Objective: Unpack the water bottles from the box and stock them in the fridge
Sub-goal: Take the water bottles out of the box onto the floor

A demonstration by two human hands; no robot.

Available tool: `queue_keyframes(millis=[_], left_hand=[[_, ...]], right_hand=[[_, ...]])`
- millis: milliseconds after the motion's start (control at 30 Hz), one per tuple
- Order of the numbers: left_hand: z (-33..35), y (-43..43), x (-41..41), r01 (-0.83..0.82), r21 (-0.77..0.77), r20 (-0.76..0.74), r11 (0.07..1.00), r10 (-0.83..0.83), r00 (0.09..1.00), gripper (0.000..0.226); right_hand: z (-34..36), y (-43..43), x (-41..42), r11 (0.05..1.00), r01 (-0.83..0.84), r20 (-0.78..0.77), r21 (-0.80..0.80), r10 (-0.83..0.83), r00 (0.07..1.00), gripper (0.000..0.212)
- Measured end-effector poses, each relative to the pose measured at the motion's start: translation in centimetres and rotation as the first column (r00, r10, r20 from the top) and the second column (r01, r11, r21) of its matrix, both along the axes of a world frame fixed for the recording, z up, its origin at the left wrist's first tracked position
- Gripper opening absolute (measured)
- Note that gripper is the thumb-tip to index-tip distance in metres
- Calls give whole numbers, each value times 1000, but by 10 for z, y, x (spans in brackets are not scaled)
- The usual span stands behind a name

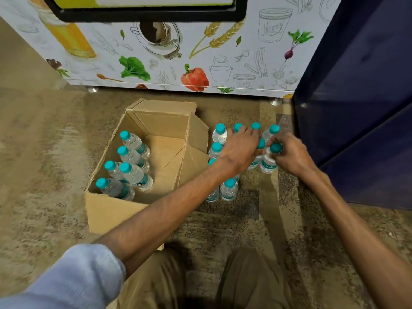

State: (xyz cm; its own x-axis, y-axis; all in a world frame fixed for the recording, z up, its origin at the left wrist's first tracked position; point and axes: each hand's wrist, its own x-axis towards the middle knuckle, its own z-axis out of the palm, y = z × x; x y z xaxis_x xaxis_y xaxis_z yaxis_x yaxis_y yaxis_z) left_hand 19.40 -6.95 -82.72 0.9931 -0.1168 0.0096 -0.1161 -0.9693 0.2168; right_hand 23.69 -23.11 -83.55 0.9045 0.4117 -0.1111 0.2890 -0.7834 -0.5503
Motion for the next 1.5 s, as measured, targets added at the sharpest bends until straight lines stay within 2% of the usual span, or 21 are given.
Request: queue_keyframes(millis=[167, 533, 733, 833, 900, 967, 1067, 1167, 1300, 1500], left_hand=[[-16, 2, 0, -59, 2, -41, 998, 59, 997, 40], [-35, -5, 1, -53, 199, -96, 979, 73, 993, 40], [-38, -10, 3, -77, 227, -91, 971, 100, 991, 41], [-39, -9, 0, -64, 202, -88, 977, 84, 993, 46], [-39, -5, -2, -73, 146, -68, 987, 83, 994, 50], [-36, 1, -4, -98, 79, -41, 992, 101, 994, 51], [-31, 16, -9, -143, 17, 8, 990, 143, 990, 48], [-24, 36, -16, -194, -35, 46, 980, 196, 980, 45], [-18, 69, -28, -238, -23, 68, 971, 239, 969, 46], [-7, 119, -54, -254, -15, 123, 967, 254, 959, 39]], right_hand=[[-14, 2, 3, 1000, 1, -31, -9, -2, 1000, 29], [-30, -1, -3, 1000, -22, -22, -20, 21, 1000, 33], [-37, 1, -5, 1000, -11, 23, -5, 11, 1000, 35], [-38, 3, -4, 999, -11, 39, -41, 13, 999, 34], [-36, 5, -5, 992, -11, 55, -127, 19, 998, 34], [-29, 9, -5, 981, 13, 129, -194, 13, 992, 34], [-12, 24, -5, 991, 55, 216, -118, -28, 976, 33], [3, 45, -5, 997, -28, 209, -77, 43, 977, 34], [13, 76, -17, 992, -128, 218, 17, 121, 968, 33], [15, 134, -40, 969, -246, 218, -7, 242, 946, 32]])
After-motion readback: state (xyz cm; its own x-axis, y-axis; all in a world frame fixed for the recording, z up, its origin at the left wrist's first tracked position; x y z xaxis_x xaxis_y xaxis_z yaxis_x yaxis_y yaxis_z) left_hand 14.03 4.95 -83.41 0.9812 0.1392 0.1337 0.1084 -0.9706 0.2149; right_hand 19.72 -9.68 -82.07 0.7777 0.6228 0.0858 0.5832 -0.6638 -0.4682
